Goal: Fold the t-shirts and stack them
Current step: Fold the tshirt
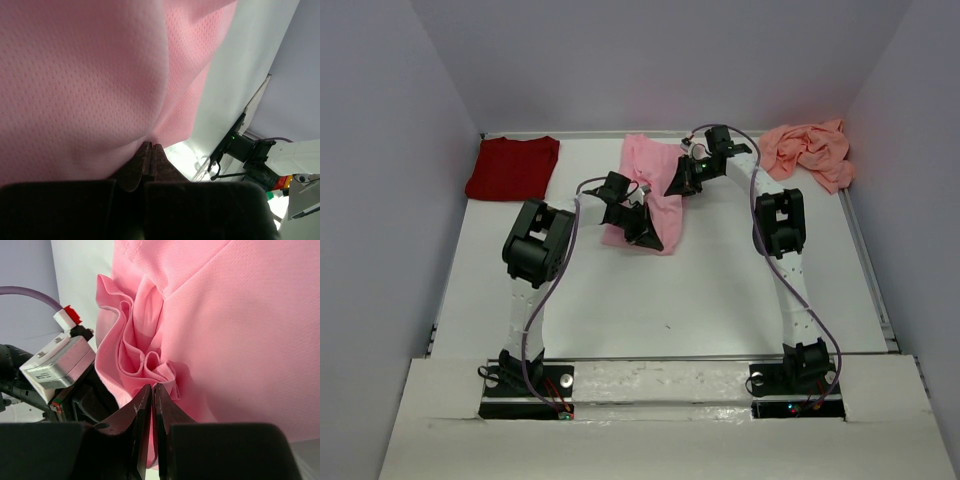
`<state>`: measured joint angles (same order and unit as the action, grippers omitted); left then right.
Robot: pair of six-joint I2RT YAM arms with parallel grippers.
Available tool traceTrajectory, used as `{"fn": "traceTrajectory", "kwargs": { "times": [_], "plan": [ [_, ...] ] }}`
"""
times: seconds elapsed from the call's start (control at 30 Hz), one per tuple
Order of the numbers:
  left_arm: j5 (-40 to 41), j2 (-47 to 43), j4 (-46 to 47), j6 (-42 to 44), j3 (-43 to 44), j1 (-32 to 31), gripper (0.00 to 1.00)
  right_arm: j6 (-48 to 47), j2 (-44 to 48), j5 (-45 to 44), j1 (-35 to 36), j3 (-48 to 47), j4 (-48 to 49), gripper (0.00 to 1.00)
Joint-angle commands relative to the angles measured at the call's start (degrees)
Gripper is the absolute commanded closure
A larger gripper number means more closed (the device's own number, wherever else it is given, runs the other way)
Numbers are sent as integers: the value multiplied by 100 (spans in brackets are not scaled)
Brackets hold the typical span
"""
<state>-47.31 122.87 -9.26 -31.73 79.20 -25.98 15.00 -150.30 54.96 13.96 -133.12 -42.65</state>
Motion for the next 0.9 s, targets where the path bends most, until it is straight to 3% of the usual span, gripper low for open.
{"fn": "traceTrajectory", "kwargs": {
  "times": [0.0, 0.23, 0.4, 0.6, 0.67, 0.7, 0.73, 0.8, 0.87],
  "plan": [
    [-42, -439, -155, 114, -71, 23, 100, -103, -113, -231, 46, -179, 301, 86],
    [99, -492, -261, 167, -203, 22, 100, -147, -105, -635, 46, -171, 468, 85],
    [880, -273, -918, 316, -81, 23, 100, -156, 70, -776, 46, 83, 678, 83],
    [1189, 17, -1069, 299, -45, 23, 100, -244, 343, -969, 46, 295, 785, 83],
    [1119, 70, -1069, 272, -71, 14, 100, -279, 370, -1074, 46, 304, 794, 75],
    [1101, 105, -1069, 263, -80, 14, 100, -287, 396, -1197, 46, 313, 794, 60],
    [1084, 106, -1043, 263, -124, 5, 100, -296, 414, -1259, 46, 322, 802, 54],
    [1057, 80, -1052, 255, -159, 5, 100, -331, 457, -1425, 46, 339, 820, 45],
    [1066, 62, -1052, 263, -229, 5, 100, -401, 580, -1540, 46, 366, 864, 43]
  ]
}}
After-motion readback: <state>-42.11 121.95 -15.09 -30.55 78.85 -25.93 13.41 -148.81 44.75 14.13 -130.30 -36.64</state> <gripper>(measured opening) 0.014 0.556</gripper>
